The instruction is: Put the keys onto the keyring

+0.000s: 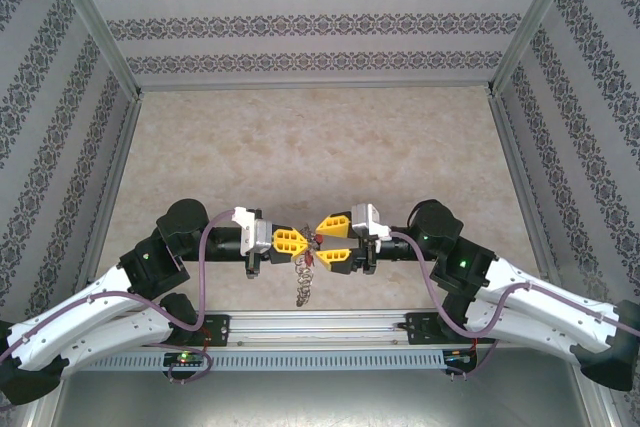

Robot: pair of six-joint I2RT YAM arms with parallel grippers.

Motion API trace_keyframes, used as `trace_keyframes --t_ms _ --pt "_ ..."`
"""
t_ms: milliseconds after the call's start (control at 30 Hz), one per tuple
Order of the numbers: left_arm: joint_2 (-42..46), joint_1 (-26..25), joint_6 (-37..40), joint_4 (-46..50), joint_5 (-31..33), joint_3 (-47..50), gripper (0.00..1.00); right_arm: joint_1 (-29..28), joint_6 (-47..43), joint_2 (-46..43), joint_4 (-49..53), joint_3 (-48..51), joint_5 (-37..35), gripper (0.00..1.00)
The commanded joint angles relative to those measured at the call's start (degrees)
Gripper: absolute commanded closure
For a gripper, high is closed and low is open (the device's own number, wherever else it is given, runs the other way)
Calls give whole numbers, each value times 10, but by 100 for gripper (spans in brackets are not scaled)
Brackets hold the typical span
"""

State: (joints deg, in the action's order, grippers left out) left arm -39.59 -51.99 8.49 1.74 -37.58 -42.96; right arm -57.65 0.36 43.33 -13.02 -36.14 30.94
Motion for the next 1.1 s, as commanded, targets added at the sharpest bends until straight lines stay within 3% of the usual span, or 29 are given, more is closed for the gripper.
trace_keyframes --t_ms 0,433,833,1067 --pt "6 9 -11 -54 -20 2 100 -9 11 10 -38 3 30 58" --pt "11 10 -14 -58 -21 8 100 -11 10 40 -31 -11 48 74" --pt "4 11 -18 -70 -25 11 100 -12 3 30 -40 -2 58 100" --pt "2 12 -17 -58 -16 7 100 -12 -2 8 -46 8 51 100"
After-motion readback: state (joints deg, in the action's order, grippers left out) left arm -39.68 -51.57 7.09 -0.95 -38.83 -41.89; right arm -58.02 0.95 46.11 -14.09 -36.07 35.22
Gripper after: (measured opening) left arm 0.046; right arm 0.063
